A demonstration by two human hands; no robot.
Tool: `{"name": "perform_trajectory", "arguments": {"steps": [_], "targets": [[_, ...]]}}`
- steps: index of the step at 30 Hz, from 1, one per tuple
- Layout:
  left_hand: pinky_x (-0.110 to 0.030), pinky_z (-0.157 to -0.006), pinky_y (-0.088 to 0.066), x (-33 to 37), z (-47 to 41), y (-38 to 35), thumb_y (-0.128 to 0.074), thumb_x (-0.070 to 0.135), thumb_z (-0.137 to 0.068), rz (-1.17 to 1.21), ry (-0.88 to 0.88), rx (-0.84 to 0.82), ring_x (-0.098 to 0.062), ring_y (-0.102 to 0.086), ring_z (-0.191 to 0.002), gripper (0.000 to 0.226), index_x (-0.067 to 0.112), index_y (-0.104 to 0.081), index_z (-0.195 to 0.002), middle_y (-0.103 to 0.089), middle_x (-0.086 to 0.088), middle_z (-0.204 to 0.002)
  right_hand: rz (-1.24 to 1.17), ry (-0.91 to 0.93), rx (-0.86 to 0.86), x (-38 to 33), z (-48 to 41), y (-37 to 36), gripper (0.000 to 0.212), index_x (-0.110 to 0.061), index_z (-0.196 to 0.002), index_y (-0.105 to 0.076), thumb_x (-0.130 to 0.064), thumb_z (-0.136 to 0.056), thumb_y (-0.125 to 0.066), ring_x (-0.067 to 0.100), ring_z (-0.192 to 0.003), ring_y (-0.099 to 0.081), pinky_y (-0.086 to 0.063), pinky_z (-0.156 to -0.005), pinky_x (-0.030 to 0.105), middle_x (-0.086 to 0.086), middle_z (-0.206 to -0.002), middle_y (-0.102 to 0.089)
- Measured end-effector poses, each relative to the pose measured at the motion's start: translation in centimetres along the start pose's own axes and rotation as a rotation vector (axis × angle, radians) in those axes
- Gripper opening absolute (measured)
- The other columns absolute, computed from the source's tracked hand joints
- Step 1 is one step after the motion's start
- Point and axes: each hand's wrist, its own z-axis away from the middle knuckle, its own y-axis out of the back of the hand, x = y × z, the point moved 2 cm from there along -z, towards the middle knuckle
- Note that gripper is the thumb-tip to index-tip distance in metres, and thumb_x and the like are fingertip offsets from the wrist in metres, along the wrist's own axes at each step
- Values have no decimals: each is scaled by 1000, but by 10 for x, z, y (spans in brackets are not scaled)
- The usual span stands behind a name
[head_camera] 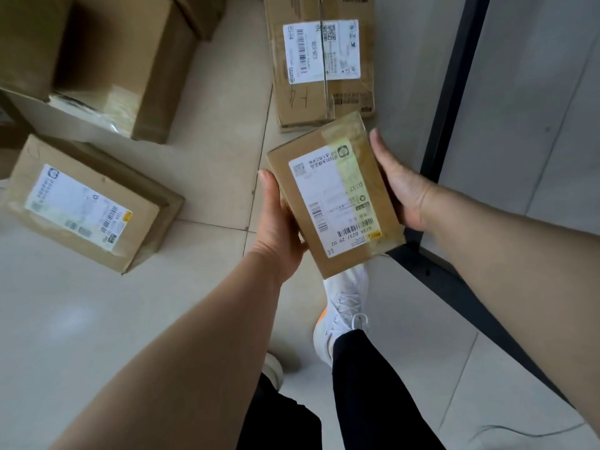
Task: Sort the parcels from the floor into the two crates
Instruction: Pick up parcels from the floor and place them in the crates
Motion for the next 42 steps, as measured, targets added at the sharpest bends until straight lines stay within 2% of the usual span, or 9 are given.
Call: {"name": "perform_trajectory", "arguments": {"steps": [3,8,10,16,23,27,32,38,42], "targets": [[-57,-111,-38,5,6,-2,-16,97,-69,38,-25,28,-41,-55,-127,98,32,-73,-115,-64,-8,-133,-50,32,-52,3,0,-6,88,-24,-121,-66,-83,-65,-30,27,-96,-73,-61,-69,38,10,-111,-73],[-56,-111,-37,24,52,23,-10,93,-73,16,-19,-79,-32,-60,-125,104,27,-58,-137,-65,-8,-133,-30,78,-222,9,27,-30,100,-28,-129,-61,-87,-48,-53,24,-116,-65,-47,-100,48,2,-123,-69],[-59,-113,-33,34,82,37,-22,99,-63,-83,14,-109,-31,-54,-131,108,29,-59,-137,-61,-7,-138,-36,78,-270,10,45,-47,105,-28,-129,-61,-86,-41,-65,24,-117,-64,-47,-100,46,3,-124,-68],[-59,-108,-40,70,189,60,-49,101,-45,-197,71,-19,-32,-54,-130,115,29,-62,-133,-60,-10,-139,-122,45,-214,3,120,-115,93,-32,-122,-67,-91,-50,-59,28,-120,-61,-39,-109,52,4,-125,-68],[-55,-96,-51,97,310,58,-56,96,-48,-196,5,11,-23,-56,-129,106,38,-56,-136,-63,2,-136,-55,79,-233,-32,231,-162,91,-37,-121,-67,-95,-53,-49,25,-120,-62,-38,-110,52,1,-122,-70],[-61,-106,-41,109,373,40,-55,97,-50,-124,-49,12,-28,-52,-133,106,36,-57,-137,-61,0,-139,-6,133,-248,-63,298,-175,78,-35,-115,-70,-88,-71,-33,23,-115,-65,-42,-108,50,0,-117,-72],[-57,-110,-39,133,444,15,-62,94,-45,-94,-153,78,-32,-58,-127,112,27,-62,-134,-64,-8,-134,31,195,-254,-91,374,-180,68,-36,-117,-69,-83,-73,-47,24,-119,-61,-41,-107,51,0,-120,-71],[-57,-109,-40,150,516,-7,-46,92,-61,-91,-235,110,-34,-61,-122,98,24,-67,-128,-68,-11,-128,125,260,-273,-111,447,-183,63,-36,-120,-64,-79,-75,-50,19,-118,-58,-40,-107,49,-3,-119,-69],[-60,-106,-42,148,556,-22,-49,96,-56,-89,-272,135,-33,-58,-126,100,27,-68,-127,-64,-12,-134,173,292,-244,-123,491,-187,51,-36,-102,-68,-73,-86,-36,7,-93,-67,-51,-82,31,-11,-94,-76]]}}
